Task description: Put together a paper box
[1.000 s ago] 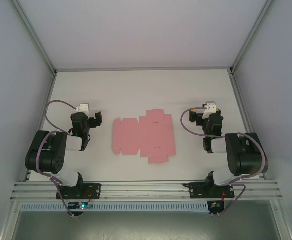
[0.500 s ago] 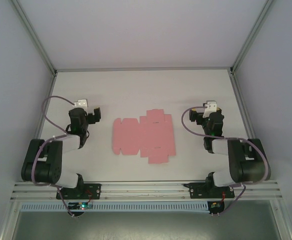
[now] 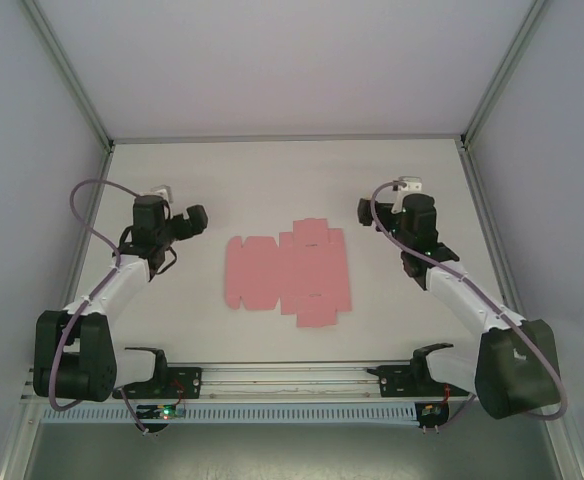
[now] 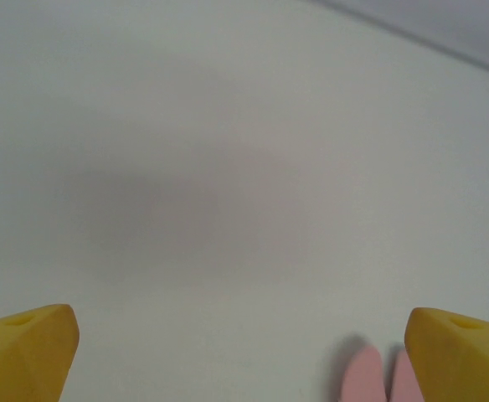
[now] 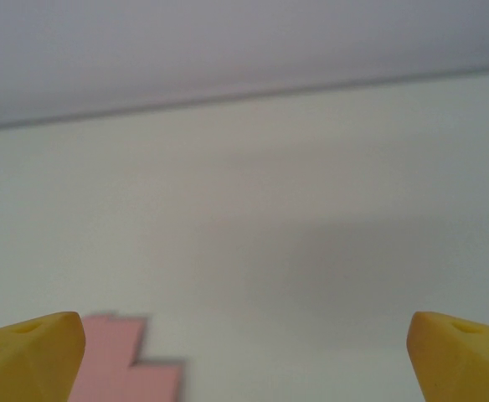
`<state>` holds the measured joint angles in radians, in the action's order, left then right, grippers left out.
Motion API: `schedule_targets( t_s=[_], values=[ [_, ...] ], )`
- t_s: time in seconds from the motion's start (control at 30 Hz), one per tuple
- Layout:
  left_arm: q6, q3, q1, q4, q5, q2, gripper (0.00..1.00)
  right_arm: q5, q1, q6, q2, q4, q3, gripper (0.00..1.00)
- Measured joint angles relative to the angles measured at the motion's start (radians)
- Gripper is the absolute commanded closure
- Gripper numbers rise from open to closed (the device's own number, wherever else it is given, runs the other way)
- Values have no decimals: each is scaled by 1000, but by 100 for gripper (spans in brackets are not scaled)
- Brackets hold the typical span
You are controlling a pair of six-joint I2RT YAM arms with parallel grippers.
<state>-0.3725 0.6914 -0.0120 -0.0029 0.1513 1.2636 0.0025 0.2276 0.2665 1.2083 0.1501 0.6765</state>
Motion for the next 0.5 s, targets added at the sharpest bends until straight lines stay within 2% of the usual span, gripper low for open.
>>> schedule_targets(
  t_s=[0.1,0.3,0.5],
  values=[
    [-43,-7,-7,-51,89,0,0,-86,57,59,66,-101,43,5],
    [-105,-50,-33,-74,208,-2,0,-239,181,135,218,-183,79,7],
    [-135,-61,-55,-84,306,29,0,-333,215,179,346,-183,112,10]
  ],
)
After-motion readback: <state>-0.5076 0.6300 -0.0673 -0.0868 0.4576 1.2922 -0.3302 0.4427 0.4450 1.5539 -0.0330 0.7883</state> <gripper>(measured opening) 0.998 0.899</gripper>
